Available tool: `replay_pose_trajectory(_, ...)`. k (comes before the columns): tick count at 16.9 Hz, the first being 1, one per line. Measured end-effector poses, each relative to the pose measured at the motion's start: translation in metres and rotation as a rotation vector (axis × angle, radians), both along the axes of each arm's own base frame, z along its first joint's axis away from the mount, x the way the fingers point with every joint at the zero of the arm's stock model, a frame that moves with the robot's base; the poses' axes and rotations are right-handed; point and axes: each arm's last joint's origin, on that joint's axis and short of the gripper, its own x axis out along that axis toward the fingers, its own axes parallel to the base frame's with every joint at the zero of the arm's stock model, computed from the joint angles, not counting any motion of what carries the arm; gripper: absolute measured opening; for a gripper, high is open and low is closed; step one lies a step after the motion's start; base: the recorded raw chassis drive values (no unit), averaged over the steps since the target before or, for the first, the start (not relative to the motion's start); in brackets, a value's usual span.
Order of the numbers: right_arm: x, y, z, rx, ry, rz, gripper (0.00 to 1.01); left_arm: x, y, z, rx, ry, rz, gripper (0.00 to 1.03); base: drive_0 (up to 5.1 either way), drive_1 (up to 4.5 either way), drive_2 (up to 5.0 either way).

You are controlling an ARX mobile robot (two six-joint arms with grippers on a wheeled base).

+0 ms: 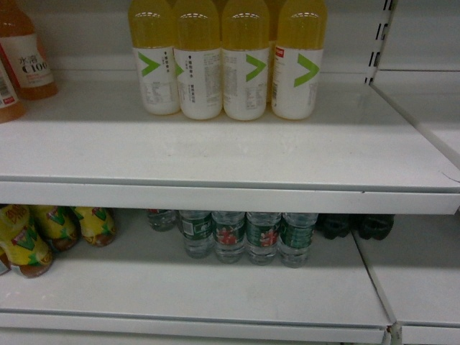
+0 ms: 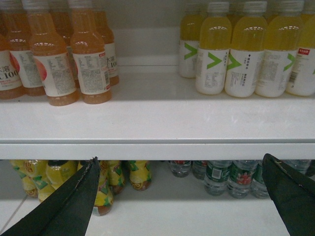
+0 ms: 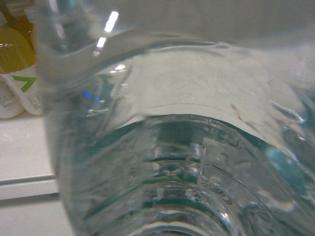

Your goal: Move water from second to third shelf

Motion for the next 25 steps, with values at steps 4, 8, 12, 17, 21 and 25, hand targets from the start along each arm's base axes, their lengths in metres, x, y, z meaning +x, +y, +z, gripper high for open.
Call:
replay_pose_trajectory(4,0.0000,-0.0001,-0.0001,0.000,0.001,0.000,0.43,0.0000,0.0000,-0.0002,0.000,0.002,0.000,0.98,0.0,0.00,0.0)
replay_pose_trajectory(8,-0.0001,-0.0009,-0.0009,-0.004,0.007,-0.017,0.43,0.0000,0.0001,-0.0002,0.000,0.002,0.000,0.98,-3.5,1.14,2.6)
replay_pose_trajectory(12,0.0001,-0.0010,-0.0005,-0.001,0.003,-0.010,0.43,0.0000,0.0001,-0.0003,0.000,0.003,0.000,0.98,-4.7,1.53,3.5)
replay_pose_trajectory(17,0.0001,-0.0010,-0.0005,-0.001,0.003,-0.008,0.43,0.0000,0.0001,-0.0002,0.000,0.002,0.001,0.98,-4.8,1.41,3.4)
replay_pose_trajectory(21,0.0001,-0.0010,-0.0003,0.000,0.001,-0.008,0.43,0.0000,0.0001,-0.0002,0.000,0.002,0.001,0.98,-4.8,1.43,3.5)
replay_pose_trajectory(25,0.0001,-0.0009,-0.0004,0.000,0.002,-0.007,0.43,0.0000,0.0001,-0.0001,0.000,0.002,0.001,0.98,-4.9,1.41,3.4)
